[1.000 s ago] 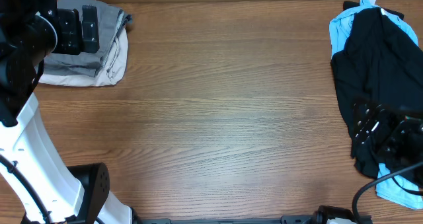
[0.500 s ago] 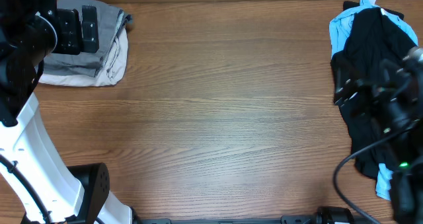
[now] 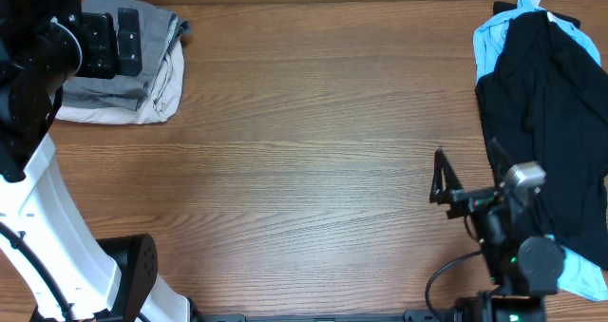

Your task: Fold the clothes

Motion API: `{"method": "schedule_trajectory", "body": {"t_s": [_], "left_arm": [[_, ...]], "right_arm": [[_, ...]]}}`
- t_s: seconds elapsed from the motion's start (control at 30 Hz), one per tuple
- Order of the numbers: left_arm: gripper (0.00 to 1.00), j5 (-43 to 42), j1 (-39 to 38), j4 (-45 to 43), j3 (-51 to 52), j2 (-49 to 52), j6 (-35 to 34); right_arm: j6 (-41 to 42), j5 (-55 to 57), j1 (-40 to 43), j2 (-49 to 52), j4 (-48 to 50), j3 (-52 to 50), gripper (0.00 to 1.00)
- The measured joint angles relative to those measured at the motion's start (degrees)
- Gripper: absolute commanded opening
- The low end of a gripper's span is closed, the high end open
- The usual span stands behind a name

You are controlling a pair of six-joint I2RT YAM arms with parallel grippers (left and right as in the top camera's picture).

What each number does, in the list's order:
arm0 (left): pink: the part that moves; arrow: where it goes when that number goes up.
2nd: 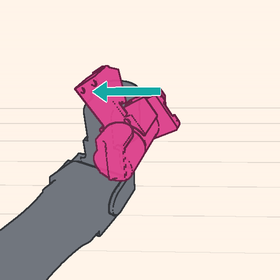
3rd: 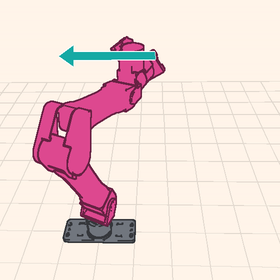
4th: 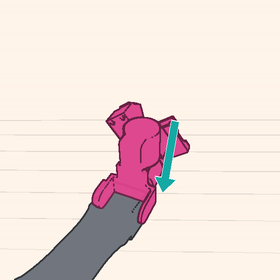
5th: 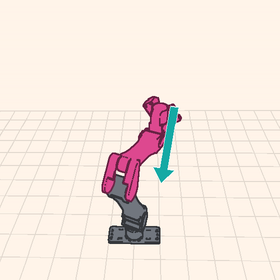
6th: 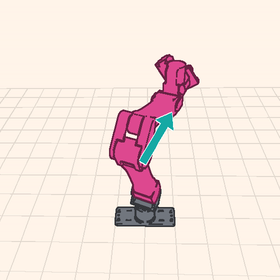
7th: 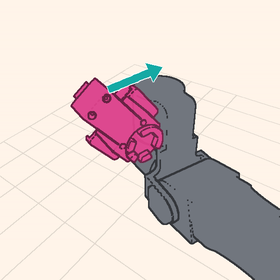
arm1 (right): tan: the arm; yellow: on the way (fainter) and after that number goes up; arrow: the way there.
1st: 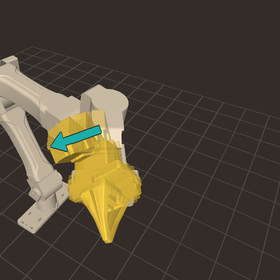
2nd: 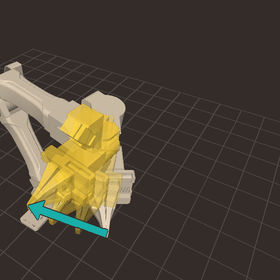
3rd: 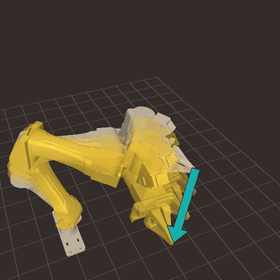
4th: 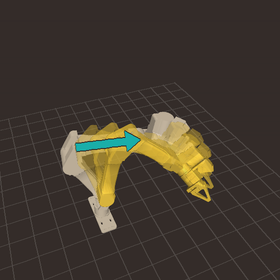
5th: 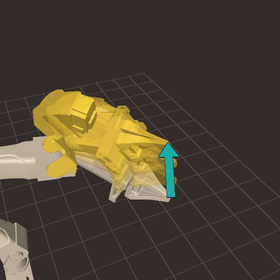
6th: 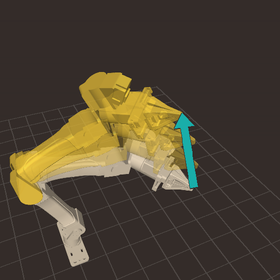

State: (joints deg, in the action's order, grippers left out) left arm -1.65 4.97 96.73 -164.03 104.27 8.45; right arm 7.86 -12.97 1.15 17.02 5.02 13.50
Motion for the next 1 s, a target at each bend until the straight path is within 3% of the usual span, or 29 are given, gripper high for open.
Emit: {"method": "schedule_trajectory", "body": {"t_s": [0.47, 0.73, 1.0], "left_arm": [[1.0, 0.0, 0.0, 0.0, 0.0, 0.0, 0.0], [1.0, 0.0, 0.0, 0.0, 0.0, 0.0, 0.0], [1.0, 0.0, 0.0, 0.0, 0.0, 0.0, 0.0]], "right_arm": [[0.0, 9.3, -0.5, -10.7, 0.6, -11.7, 1.0], [0.0, 9.6, -0.5, -16.0, -9.6, -12.4, 1.0], [-0.1, 9.6, -0.8, -16.1, -9.8, -12.4, 1.0]]}}
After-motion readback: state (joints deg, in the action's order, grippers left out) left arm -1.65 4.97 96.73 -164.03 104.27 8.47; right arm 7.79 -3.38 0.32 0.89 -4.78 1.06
